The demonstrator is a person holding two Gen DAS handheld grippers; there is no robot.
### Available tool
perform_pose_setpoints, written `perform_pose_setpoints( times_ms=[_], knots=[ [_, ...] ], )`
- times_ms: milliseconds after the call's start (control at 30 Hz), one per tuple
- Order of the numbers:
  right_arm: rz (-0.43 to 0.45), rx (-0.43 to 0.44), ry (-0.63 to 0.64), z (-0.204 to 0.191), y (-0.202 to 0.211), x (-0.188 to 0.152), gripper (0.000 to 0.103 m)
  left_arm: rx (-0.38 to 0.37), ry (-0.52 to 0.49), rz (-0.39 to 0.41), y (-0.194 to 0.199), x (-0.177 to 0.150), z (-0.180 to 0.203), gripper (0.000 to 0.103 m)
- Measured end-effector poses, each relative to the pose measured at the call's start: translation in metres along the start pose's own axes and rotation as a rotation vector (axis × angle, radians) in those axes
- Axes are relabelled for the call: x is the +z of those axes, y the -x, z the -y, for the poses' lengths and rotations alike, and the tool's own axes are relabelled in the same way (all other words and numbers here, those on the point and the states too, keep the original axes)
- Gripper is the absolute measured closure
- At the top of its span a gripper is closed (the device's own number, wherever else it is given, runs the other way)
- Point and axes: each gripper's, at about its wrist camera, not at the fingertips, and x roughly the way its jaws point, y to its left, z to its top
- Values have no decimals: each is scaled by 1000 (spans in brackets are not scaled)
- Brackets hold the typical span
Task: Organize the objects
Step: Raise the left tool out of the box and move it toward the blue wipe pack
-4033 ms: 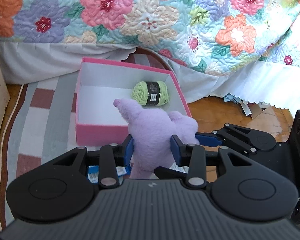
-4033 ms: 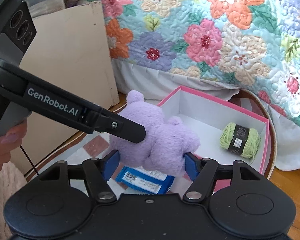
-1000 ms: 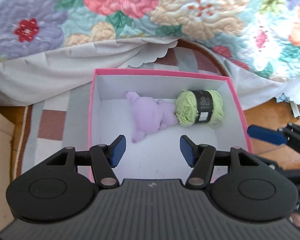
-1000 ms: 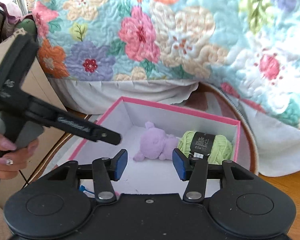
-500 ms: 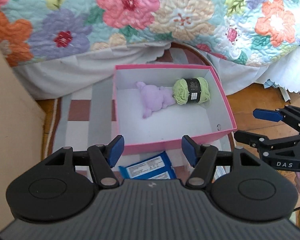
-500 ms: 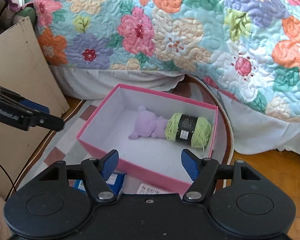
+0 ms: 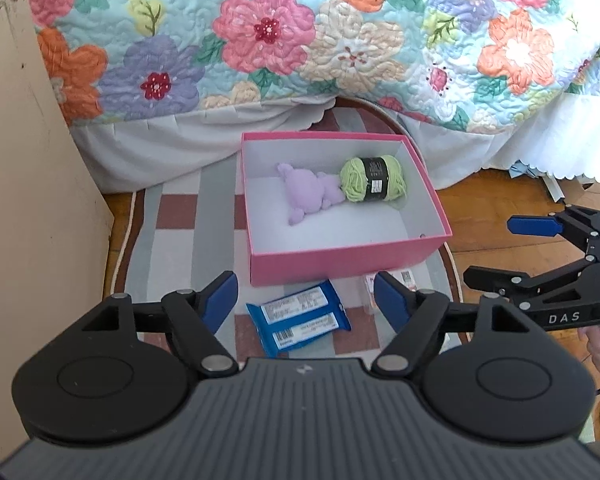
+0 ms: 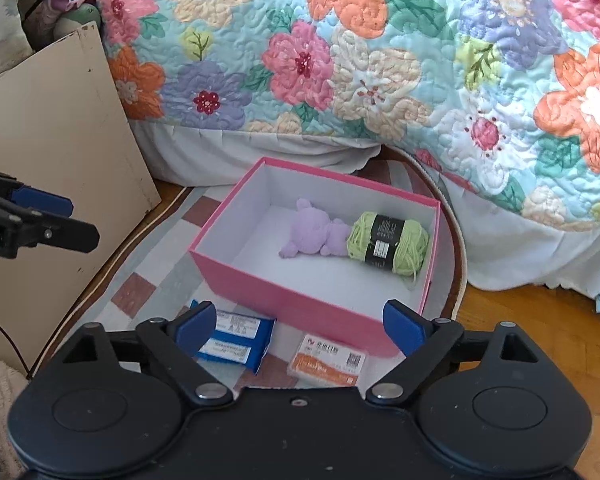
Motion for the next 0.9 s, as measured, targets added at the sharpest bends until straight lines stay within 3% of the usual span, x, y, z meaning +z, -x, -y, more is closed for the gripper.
perform_pose_setpoints(
  times_ms=[433,667,800,900],
  knots=[
    [-4,25,67,-25,17,-17,2,1,2,-5,2,-23,-5,24],
    [-20,119,84,-33,10,-29,2,15,-11,-12,-4,-36,-4,23],
    [-9,136,112,-41,8,-37,2,1,0,-29,-11,-42,-5,20],
    [50,147,108,-43,7,-44,2,-4,6,-36,-17,-46,-7,19]
  ],
)
